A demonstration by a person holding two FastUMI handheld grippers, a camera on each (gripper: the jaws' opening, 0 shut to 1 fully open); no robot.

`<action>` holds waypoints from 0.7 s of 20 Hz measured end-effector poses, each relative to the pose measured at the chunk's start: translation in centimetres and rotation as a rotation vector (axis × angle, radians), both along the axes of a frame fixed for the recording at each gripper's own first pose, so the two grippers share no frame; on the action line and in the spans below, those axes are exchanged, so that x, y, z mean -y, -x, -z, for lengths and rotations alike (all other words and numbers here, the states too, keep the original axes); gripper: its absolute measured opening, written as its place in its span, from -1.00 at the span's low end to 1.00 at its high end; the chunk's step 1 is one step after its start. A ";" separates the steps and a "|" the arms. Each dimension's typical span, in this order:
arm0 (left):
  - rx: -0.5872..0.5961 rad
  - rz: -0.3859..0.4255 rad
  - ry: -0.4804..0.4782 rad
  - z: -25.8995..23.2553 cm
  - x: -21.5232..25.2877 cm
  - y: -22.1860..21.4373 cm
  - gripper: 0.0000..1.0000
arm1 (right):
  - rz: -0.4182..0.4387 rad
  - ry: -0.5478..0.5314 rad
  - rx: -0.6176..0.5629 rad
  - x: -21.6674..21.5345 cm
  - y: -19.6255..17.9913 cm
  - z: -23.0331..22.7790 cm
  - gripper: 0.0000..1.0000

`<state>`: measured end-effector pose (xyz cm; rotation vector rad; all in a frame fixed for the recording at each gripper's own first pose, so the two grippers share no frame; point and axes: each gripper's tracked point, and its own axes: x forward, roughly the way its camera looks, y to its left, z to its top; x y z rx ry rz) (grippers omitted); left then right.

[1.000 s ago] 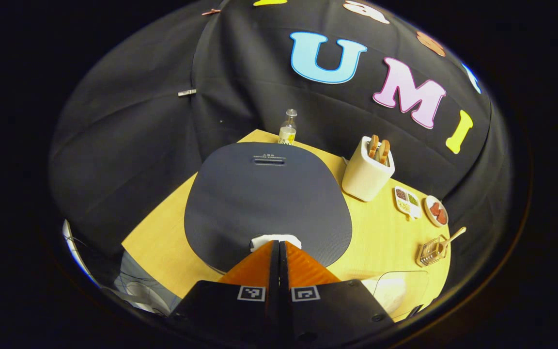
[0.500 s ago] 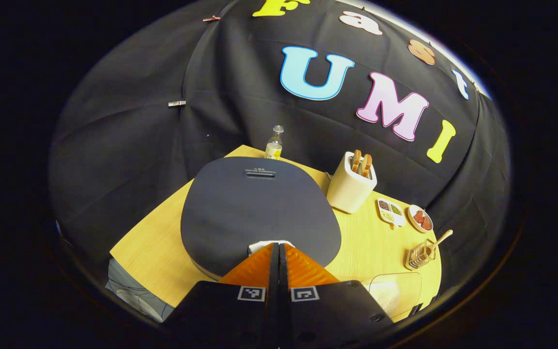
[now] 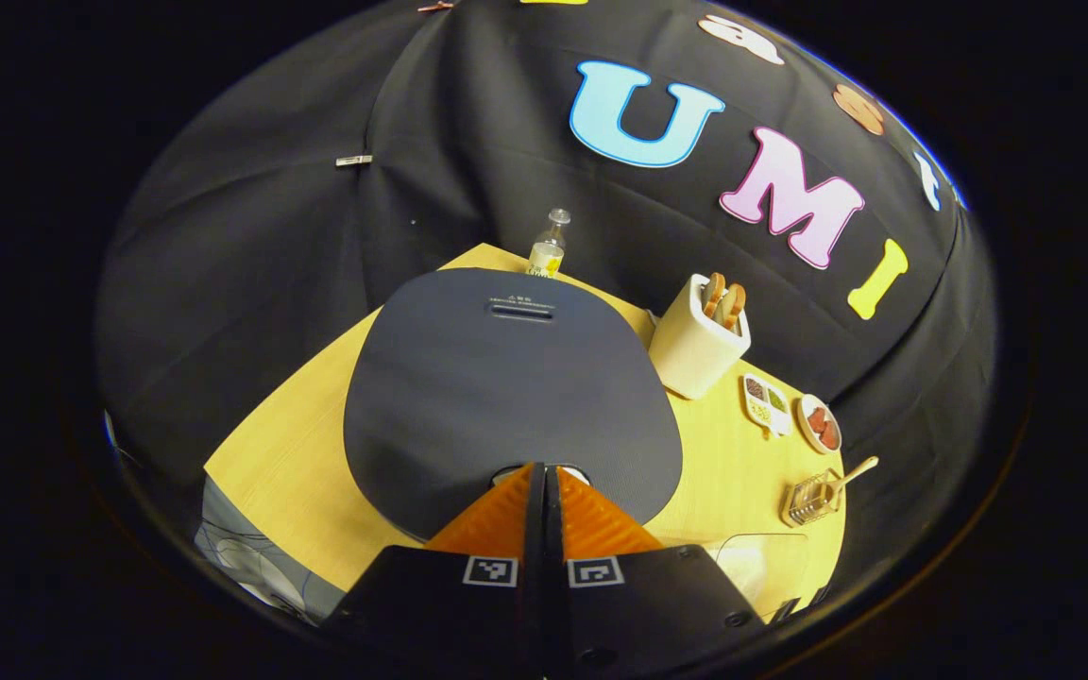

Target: Close the left gripper, press the button to open the rice cooker; take a wooden spoon from the chopstick holder with the right hand, scoop a spoonful of rice and pour it into the rice cooker, then put the wooden spoon back into the chopstick holder.

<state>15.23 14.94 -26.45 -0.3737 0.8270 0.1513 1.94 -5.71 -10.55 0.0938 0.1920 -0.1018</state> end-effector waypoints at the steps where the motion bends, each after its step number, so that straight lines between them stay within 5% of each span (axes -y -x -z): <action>1: 0.079 0.000 -0.053 -1.9 -0.3 -0.5 -0.89 | -0.004 0.003 0.011 0.0 -0.1 -0.5 0.96; 4: 0.171 0.065 -0.165 -6.4 0.1 -0.4 -0.89 | -0.015 0.013 0.042 -0.1 -0.2 -1.8 0.96; 14: 0.506 0.023 -0.278 -17.6 1.8 4.0 -0.90 | -0.059 0.003 0.054 -1.7 -2.1 -2.3 0.96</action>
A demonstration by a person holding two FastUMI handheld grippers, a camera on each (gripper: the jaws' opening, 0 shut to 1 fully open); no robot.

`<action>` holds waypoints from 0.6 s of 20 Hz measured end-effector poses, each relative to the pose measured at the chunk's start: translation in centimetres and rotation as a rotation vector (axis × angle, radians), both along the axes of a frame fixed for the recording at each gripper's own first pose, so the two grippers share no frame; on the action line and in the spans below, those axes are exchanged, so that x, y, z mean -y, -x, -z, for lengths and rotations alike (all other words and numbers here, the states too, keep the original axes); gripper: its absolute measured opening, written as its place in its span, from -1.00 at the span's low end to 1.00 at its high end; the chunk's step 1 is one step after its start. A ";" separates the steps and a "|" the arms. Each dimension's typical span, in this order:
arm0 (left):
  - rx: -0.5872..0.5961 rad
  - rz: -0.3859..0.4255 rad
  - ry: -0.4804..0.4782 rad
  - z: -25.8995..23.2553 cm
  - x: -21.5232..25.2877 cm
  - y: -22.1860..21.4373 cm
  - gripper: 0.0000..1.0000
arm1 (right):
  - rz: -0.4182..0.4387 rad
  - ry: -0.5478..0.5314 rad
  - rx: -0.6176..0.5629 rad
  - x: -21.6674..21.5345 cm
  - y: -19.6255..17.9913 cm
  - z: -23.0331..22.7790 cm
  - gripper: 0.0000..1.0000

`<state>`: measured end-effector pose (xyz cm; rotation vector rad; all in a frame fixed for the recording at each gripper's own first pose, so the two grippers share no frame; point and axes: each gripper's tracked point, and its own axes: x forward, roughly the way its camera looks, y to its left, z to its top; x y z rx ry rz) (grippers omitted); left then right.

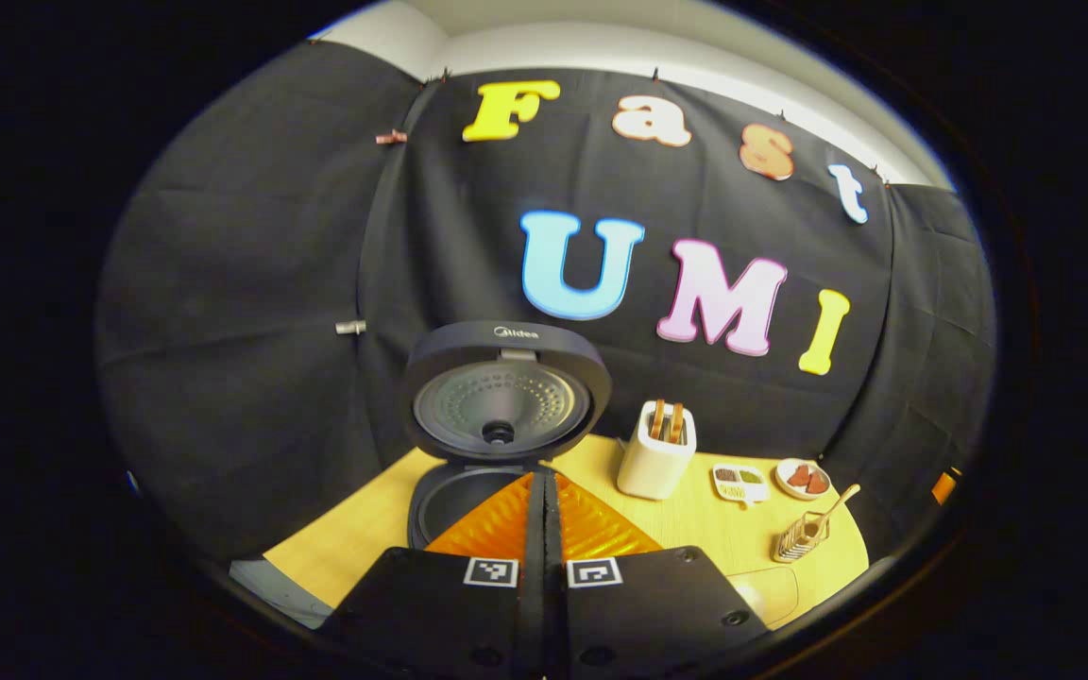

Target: Close the left gripper, press the button to open the rice cooker; take a wooden spoon from the chopstick holder with the right hand, scoop a spoonful of rice and pour it into the rice cooker, then put the wooden spoon back into the chopstick holder.

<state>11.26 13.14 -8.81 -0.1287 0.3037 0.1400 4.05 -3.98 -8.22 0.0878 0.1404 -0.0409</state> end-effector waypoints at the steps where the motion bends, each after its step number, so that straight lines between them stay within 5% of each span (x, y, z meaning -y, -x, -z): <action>1: 0.031 0.016 -0.016 -1.0 1.1 0.9 -0.90 | 0.004 0.003 -0.004 0.2 -0.3 0.2 0.96; 6: 0.120 0.179 -0.052 -3.8 8.5 5.2 -0.81 | 0.043 -0.014 -0.041 1.9 -2.5 2.1 0.96; 8: 0.131 0.213 -0.068 -4.1 10.1 6.4 -0.44 | 0.053 -0.014 -0.063 2.8 -3.7 3.6 0.96; 12: 0.188 0.233 -0.058 -5.3 12.6 8.0 0.65 | 0.096 -0.044 -0.131 5.3 -7.2 7.5 0.96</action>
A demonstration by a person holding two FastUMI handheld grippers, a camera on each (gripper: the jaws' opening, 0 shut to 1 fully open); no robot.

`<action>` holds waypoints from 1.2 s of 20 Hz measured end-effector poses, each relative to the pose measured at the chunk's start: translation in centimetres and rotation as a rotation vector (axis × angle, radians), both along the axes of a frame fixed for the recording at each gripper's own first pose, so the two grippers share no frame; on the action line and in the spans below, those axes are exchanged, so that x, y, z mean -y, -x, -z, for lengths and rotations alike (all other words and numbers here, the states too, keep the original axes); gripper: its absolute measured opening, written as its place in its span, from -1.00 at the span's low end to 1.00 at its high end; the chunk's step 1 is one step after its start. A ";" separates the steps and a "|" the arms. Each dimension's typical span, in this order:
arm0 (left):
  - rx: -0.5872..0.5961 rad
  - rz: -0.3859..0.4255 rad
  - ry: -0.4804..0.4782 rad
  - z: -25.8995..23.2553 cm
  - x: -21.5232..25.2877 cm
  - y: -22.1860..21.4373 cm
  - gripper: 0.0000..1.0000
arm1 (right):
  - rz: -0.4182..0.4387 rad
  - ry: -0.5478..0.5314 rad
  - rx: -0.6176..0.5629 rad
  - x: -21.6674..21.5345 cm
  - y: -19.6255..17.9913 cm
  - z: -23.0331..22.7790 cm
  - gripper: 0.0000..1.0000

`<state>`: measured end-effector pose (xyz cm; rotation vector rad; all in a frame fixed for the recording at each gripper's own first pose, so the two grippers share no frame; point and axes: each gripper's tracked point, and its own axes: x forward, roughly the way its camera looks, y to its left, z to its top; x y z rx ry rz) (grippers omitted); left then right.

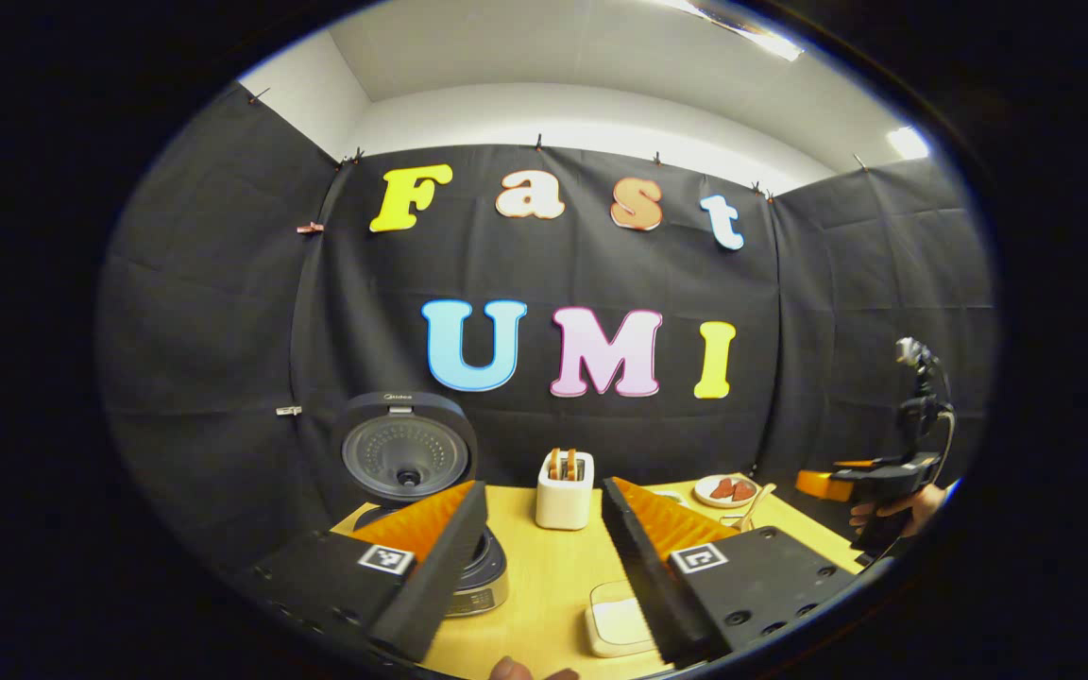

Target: Close the left gripper, press the button to open the rice cooker; take a wooden spoon from the chopstick holder with the right hand, scoop a spoonful of rice and pour it into the rice cooker, then put the wooden spoon back into the chopstick holder.

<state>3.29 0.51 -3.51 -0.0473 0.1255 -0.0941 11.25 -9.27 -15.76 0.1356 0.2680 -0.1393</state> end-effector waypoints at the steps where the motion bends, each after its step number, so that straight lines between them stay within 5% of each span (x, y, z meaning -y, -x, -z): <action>1: -0.012 0.002 0.007 0.5 0.5 0.5 0.85 | 0.016 -0.016 -0.021 0.6 -1.0 1.2 0.96; 11: -0.011 -0.069 0.007 1.2 -0.1 1.6 0.89 | 0.168 -0.108 -0.129 6.1 -11.6 10.6 0.97; 18: -0.052 -0.103 0.013 2.8 0.3 3.2 0.90 | 0.226 -0.281 -0.197 8.4 -15.8 16.2 0.99; 19: -0.063 -0.111 0.011 3.0 0.1 3.3 0.90 | 0.237 -0.288 -0.199 8.6 -15.9 16.4 0.48; 23: -0.079 -0.110 -0.009 3.0 0.3 3.4 0.90 | 0.243 -0.336 -0.187 7.8 -16.8 16.2 -0.48; 24: -0.085 -0.106 -0.015 3.3 0.5 3.5 0.90 | 0.252 -0.369 -0.190 7.8 -17.0 16.3 -0.43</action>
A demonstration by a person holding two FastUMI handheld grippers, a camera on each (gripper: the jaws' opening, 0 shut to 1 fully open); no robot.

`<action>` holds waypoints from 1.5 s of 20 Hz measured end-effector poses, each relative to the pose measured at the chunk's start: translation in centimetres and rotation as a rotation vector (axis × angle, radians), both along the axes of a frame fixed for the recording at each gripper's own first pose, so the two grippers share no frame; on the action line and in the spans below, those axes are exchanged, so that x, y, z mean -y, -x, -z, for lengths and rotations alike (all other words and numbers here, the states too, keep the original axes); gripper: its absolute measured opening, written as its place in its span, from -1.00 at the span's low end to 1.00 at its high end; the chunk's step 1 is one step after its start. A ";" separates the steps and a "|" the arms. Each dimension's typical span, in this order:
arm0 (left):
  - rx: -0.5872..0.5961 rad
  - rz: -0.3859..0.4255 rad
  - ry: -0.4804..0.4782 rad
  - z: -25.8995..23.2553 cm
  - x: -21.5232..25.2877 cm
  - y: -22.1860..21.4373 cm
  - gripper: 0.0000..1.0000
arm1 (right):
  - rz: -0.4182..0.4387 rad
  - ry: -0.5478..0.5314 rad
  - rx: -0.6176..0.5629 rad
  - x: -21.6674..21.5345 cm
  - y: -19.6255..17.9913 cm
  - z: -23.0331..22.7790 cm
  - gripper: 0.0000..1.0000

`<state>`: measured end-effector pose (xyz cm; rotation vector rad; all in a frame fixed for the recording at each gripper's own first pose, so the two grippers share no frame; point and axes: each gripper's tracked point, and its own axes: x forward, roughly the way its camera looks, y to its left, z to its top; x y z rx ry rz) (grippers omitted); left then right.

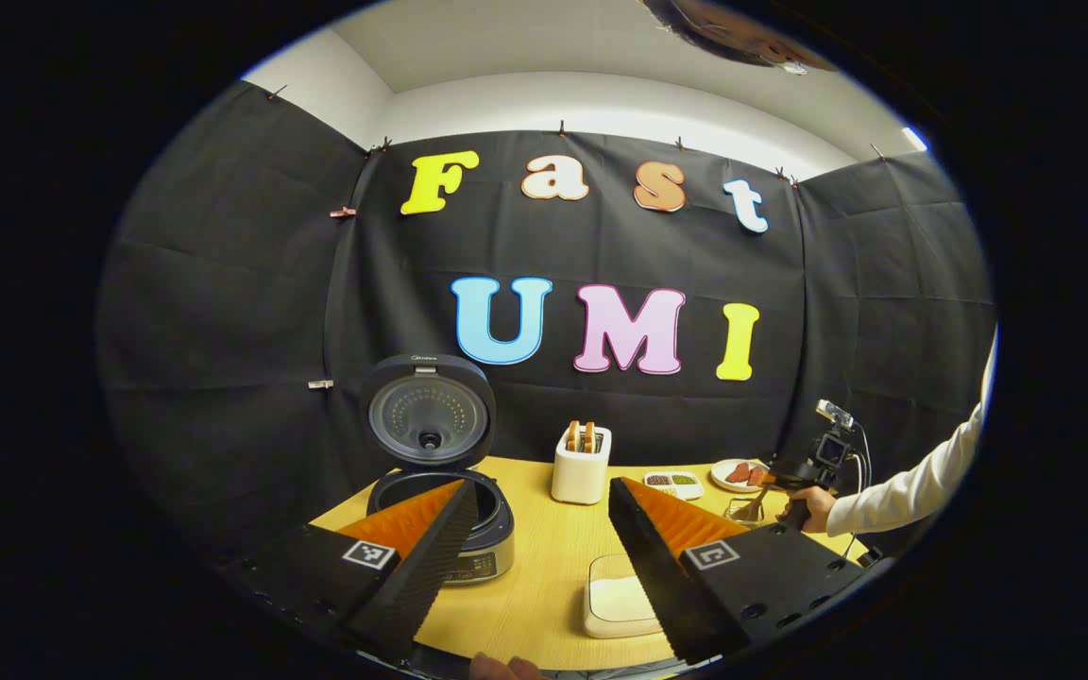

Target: Close the left gripper, press the button to open the rice cooker; take a wooden spoon from the chopstick holder with the right hand, scoop a spoonful of rice and pour it into the rice cooker, then put the wooden spoon back into the chopstick holder.

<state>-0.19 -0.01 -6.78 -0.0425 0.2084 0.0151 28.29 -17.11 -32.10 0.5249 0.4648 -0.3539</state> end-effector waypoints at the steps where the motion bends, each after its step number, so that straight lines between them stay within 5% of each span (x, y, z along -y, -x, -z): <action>1: -0.011 0.002 -0.007 0.3 0.1 0.2 0.91 | 0.003 -0.044 -0.005 -0.3 -0.4 0.1 -0.53; 7: -0.015 0.004 -0.013 0.1 0.2 0.9 0.91 | -0.041 -0.070 0.014 -1.4 -0.4 -1.3 -0.74; 13: -0.007 -0.006 0.011 0.0 -0.5 0.9 0.91 | -0.108 -0.026 0.112 -2.0 0.5 -8.3 -0.84; 17: 0.011 -0.012 0.035 -0.4 -1.4 0.7 0.91 | -0.280 -0.001 0.191 -8.5 4.6 -16.2 -0.84; 18: 0.015 -0.014 0.046 -0.3 -1.5 0.7 0.91 | -0.352 0.005 0.202 -11.4 6.3 -17.7 -0.65; 20: 0.017 -0.015 0.062 -0.2 -2.0 0.9 0.91 | -0.481 0.042 0.205 -17.2 10.0 -18.9 -0.75; 25: 0.034 -0.032 0.090 -1.1 -3.9 1.7 0.91 | -0.683 0.147 0.146 -27.7 15.3 -14.4 -0.84; 30: 0.022 -0.045 0.099 -1.1 -5.8 3.3 0.91 | -0.770 0.325 0.048 -29.7 15.5 -6.5 -0.85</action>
